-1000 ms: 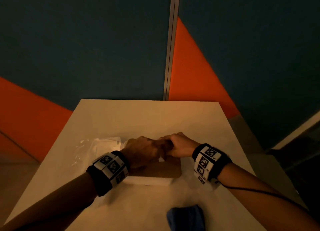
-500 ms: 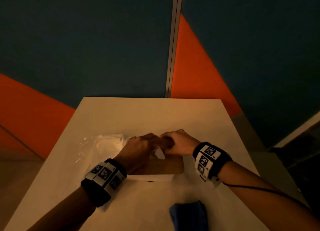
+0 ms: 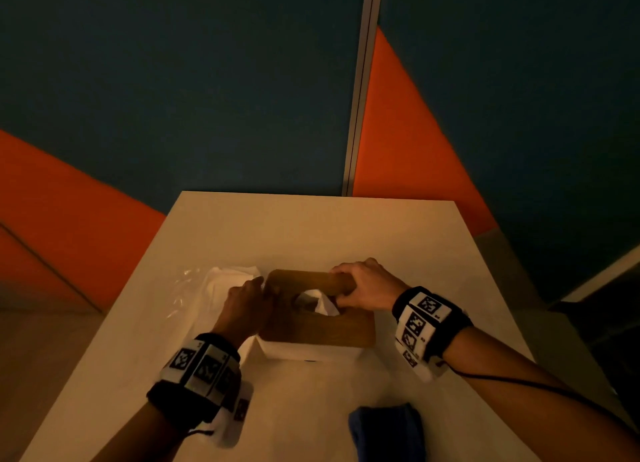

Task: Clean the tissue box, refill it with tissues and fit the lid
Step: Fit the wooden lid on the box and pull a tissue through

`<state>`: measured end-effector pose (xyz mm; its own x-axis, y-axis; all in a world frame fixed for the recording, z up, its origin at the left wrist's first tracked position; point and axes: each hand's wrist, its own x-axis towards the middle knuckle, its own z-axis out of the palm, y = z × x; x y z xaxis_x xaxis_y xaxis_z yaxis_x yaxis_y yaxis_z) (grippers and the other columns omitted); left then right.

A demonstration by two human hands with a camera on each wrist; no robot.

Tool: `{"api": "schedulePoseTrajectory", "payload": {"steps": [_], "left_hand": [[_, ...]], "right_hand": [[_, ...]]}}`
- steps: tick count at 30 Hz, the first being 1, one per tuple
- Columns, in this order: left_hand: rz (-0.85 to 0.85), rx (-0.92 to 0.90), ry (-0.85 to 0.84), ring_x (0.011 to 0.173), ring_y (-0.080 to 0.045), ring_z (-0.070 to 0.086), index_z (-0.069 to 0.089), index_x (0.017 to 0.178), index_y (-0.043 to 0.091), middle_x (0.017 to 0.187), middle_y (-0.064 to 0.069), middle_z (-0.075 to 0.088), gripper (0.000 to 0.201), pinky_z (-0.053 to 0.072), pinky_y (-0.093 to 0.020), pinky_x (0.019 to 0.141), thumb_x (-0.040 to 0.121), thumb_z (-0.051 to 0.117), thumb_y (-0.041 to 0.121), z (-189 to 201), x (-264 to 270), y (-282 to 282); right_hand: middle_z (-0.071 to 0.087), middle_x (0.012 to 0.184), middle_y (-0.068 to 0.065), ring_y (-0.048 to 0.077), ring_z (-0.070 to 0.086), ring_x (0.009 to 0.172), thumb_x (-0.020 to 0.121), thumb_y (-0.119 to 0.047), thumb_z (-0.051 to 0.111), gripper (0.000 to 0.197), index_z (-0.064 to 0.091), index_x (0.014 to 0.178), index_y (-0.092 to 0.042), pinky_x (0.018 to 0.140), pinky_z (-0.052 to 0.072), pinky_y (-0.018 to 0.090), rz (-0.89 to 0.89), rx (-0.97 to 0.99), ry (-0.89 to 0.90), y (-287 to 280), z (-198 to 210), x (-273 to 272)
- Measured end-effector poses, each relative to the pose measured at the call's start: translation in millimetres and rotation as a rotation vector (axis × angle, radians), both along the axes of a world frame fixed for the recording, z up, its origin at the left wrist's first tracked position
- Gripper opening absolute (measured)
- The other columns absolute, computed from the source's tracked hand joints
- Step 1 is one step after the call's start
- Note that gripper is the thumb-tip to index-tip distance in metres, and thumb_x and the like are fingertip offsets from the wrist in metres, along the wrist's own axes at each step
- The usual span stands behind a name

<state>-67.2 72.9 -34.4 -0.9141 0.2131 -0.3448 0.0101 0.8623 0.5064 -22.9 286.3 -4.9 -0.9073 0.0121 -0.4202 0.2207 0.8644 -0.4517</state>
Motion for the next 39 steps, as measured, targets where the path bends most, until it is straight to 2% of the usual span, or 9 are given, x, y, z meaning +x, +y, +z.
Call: {"api": "schedulePoseTrajectory", "payload": {"steps": [4,12,15,18,22,28,32,35,39], "left_hand": [[0.045,0.041,-0.018,0.109,-0.036,0.059,0.043,0.128,0.003,0.127,-0.019,0.058,0.050,0.046,-0.037,0.088,0.094,0.045,0.039,-3.1,6.7,-1.4],[0.053,0.096,0.093,0.111,-0.026,0.059,0.058,0.123,0.012,0.120,-0.010,0.065,0.036,0.044,-0.031,0.093,0.094,0.050,0.030,7.6,26.1,8.4],[0.094,0.148,0.032,0.100,-0.022,0.063,0.056,0.125,0.013,0.115,-0.008,0.068,0.038,0.046,-0.027,0.087,0.092,0.053,0.031,12.3,25.8,6.0],[0.114,0.193,-0.028,0.087,-0.013,0.055,0.053,0.125,0.013,0.117,-0.009,0.067,0.044,0.042,-0.021,0.078,0.090,0.054,0.040,16.3,24.4,8.0],[0.137,0.182,-0.058,0.098,-0.020,0.058,0.056,0.122,0.012,0.120,-0.010,0.065,0.047,0.041,-0.025,0.082,0.091,0.049,0.047,16.9,20.4,13.0],[0.106,0.100,0.002,0.097,-0.021,0.063,0.060,0.120,0.011,0.114,-0.011,0.068,0.035,0.043,-0.026,0.088,0.095,0.048,0.033,21.0,20.9,9.4],[0.125,0.089,0.007,0.108,-0.023,0.061,0.062,0.119,0.015,0.118,-0.008,0.067,0.031,0.042,-0.024,0.089,0.093,0.053,0.028,21.3,22.9,4.1],[0.189,0.195,-0.072,0.105,-0.027,0.063,0.066,0.112,0.014,0.114,-0.011,0.068,0.030,0.048,-0.034,0.098,0.088,0.060,0.029,16.7,18.2,-2.2],[0.258,0.330,-0.132,0.102,-0.032,0.065,0.068,0.106,0.009,0.110,-0.018,0.069,0.029,0.051,-0.045,0.095,0.084,0.066,0.028,13.5,13.3,-7.5]], "right_hand": [[0.040,0.140,0.015,0.029,0.039,0.130,0.084,-0.035,0.067,0.064,0.041,0.142,-0.031,0.107,0.038,0.038,-0.014,0.000,0.000,5.1,-1.0,7.3],[0.054,0.133,0.009,0.026,0.046,0.127,0.082,-0.031,0.069,0.061,0.047,0.139,-0.028,0.105,0.045,0.039,-0.049,-0.061,0.048,11.8,-3.7,19.5],[0.058,0.130,0.009,0.026,0.050,0.123,0.081,-0.030,0.069,0.062,0.047,0.139,-0.028,0.103,0.047,0.041,-0.056,-0.071,0.058,11.8,-4.2,20.1],[0.059,0.129,0.010,0.027,0.055,0.118,0.080,-0.033,0.069,0.063,0.046,0.138,-0.030,0.100,0.049,0.043,-0.059,-0.075,0.055,10.5,-4.3,20.6],[0.059,0.128,0.011,0.026,0.057,0.114,0.079,-0.036,0.069,0.062,0.046,0.137,-0.033,0.098,0.051,0.042,-0.049,-0.065,0.044,9.3,-3.7,19.4],[0.049,0.134,0.015,0.030,0.050,0.122,0.085,-0.034,0.065,0.060,0.043,0.141,-0.031,0.102,0.046,0.038,-0.015,-0.008,0.003,7.7,-0.5,17.3],[0.044,0.135,0.015,0.031,0.046,0.124,0.086,-0.037,0.063,0.061,0.040,0.142,-0.032,0.104,0.044,0.040,0.007,0.027,-0.017,5.9,-0.3,15.5],[0.051,0.131,0.013,0.028,0.049,0.120,0.082,-0.040,0.065,0.061,0.043,0.140,-0.033,0.101,0.046,0.040,0.025,0.035,-0.003,4.0,0.5,13.1],[0.050,0.131,0.013,0.026,0.051,0.117,0.085,-0.036,0.065,0.060,0.045,0.140,-0.028,0.098,0.048,0.037,0.035,0.041,0.001,2.5,5.5,9.9]]}}
